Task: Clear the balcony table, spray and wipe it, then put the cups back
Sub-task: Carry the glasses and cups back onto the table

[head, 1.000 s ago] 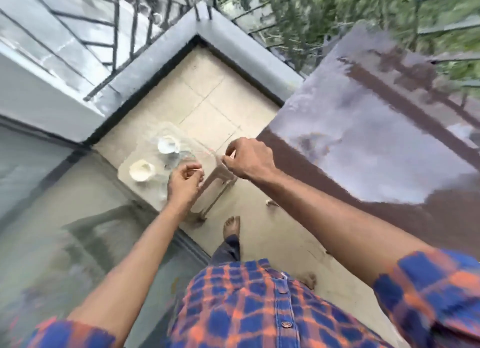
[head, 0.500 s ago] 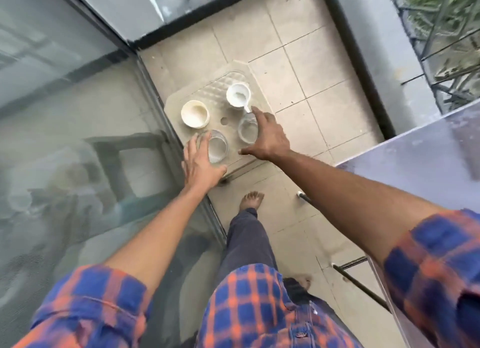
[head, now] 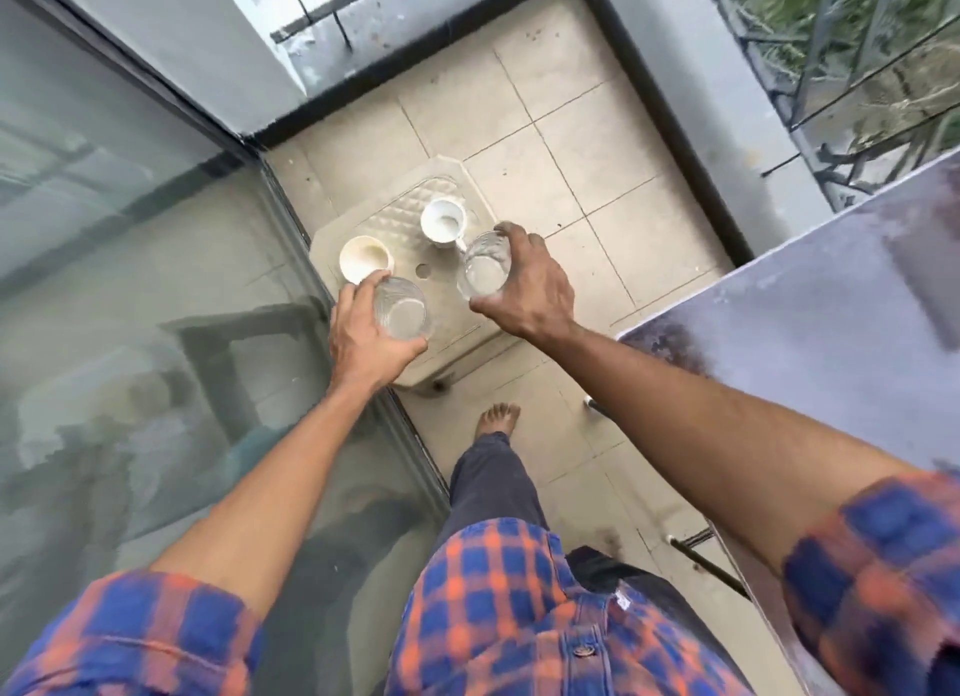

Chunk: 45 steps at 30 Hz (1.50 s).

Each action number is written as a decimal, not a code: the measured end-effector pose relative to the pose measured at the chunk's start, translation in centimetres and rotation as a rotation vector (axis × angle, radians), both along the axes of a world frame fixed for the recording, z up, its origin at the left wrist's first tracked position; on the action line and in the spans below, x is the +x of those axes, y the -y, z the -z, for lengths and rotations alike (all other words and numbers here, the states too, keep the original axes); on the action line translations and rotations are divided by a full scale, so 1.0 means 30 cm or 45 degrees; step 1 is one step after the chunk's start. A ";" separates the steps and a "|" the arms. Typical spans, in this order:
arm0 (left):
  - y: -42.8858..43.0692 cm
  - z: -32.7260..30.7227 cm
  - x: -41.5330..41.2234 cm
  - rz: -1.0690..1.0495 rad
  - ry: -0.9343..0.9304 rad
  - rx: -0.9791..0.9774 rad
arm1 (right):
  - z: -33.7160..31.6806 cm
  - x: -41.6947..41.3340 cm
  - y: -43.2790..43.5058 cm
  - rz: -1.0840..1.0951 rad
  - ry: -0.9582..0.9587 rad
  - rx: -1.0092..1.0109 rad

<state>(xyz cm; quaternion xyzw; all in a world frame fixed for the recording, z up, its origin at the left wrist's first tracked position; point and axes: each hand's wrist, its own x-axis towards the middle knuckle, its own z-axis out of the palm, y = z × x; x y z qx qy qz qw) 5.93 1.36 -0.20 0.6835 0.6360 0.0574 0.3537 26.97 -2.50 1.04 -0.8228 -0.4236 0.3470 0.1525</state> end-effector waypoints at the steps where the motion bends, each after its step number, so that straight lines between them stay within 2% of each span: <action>1: -0.007 -0.050 0.012 0.018 0.031 0.028 | -0.058 0.023 0.015 0.024 -0.009 0.047; 5: -0.042 -0.268 0.130 0.105 0.141 0.145 | -0.310 0.142 0.094 0.120 -0.033 0.245; 9: -0.061 -0.466 0.379 0.263 0.259 0.279 | -0.505 0.332 0.222 0.225 0.072 0.390; 16: 0.088 -0.636 0.994 0.588 0.474 0.318 | -0.587 0.774 0.641 0.684 0.239 0.478; 22: 0.356 -0.602 1.450 0.896 0.555 0.253 | -0.558 1.084 1.050 0.965 0.311 0.386; 27: 0.525 -0.552 1.747 1.132 0.529 0.208 | -0.542 1.256 1.225 1.144 0.396 0.353; 36: 0.555 -0.485 2.093 1.331 0.433 0.233 | -0.487 1.499 1.225 1.278 0.432 0.286; 45: 0.478 -0.454 2.180 1.384 0.446 0.209 | -0.452 1.536 1.146 1.294 0.457 0.298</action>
